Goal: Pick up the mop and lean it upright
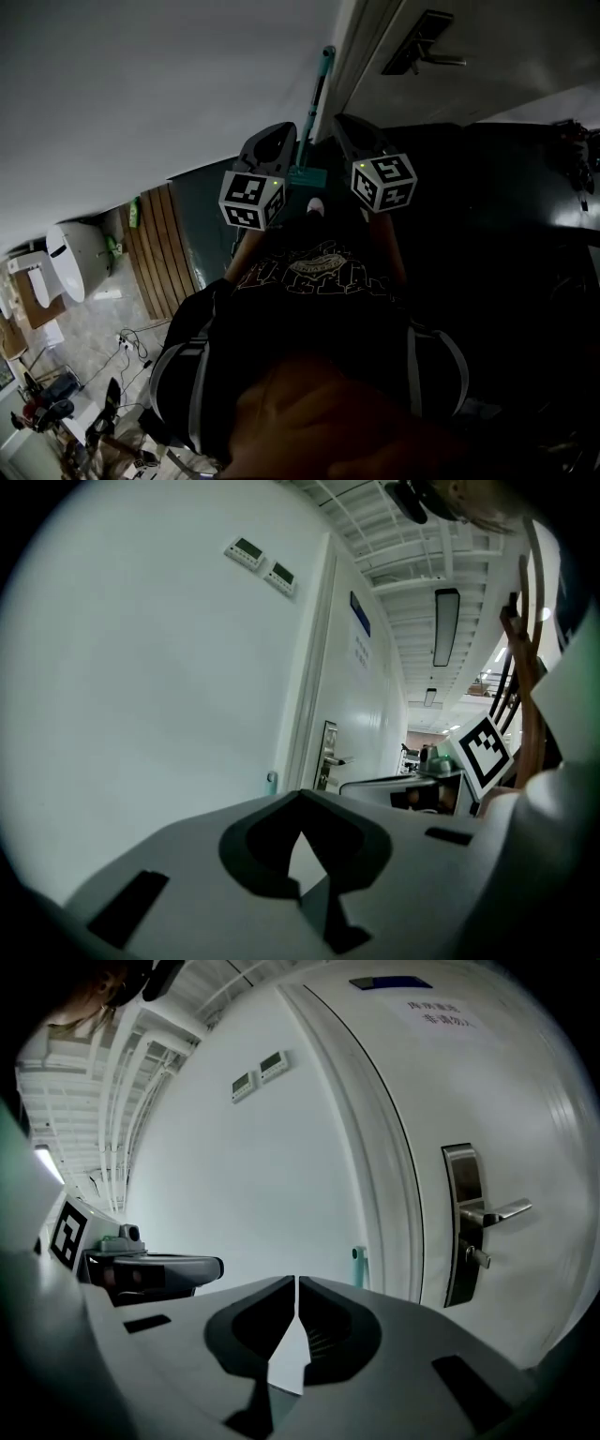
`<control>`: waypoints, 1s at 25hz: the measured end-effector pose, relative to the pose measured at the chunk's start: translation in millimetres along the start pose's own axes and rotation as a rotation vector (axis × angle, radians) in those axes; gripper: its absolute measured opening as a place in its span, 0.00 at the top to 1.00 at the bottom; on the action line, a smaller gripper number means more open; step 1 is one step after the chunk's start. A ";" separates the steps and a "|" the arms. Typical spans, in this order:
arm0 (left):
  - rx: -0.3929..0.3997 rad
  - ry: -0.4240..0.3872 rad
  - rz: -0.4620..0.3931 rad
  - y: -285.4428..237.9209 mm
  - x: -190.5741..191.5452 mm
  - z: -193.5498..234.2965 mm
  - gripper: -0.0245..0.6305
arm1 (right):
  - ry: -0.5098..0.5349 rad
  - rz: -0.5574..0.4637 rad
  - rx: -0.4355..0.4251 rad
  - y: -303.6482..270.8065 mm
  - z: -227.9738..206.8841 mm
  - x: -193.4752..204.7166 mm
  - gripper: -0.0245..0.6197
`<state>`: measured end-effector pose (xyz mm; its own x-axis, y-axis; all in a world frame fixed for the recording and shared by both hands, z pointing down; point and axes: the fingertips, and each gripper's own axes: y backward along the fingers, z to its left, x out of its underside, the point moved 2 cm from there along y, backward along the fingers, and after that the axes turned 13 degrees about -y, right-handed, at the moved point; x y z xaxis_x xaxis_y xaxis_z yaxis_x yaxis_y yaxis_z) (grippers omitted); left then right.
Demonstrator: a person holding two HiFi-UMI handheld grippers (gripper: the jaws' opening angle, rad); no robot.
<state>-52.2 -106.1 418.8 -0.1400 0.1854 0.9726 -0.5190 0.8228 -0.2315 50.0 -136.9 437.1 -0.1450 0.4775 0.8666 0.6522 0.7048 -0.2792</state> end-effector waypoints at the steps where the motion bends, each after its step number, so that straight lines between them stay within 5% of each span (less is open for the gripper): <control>1: -0.010 -0.002 0.002 -5.4 -1.2 0.4 0.89 | 0.000 0.005 -0.007 -2.6 -5.0 -1.4 0.93; 12: -0.074 0.021 0.030 -38.0 4.0 16.4 0.89 | 0.000 0.072 -0.042 -47.6 -42.9 -1.0 0.93; 25: -0.003 -0.010 0.035 -59.8 -5.0 60.3 0.89 | -0.049 0.073 0.080 -95.5 -66.8 1.7 0.93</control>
<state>-71.4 -188.6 426.7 -0.1667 0.2088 0.9636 -0.5108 0.8177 -0.2656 37.3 -238.4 492.8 -0.1367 0.5528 0.8220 0.6009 0.7060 -0.3748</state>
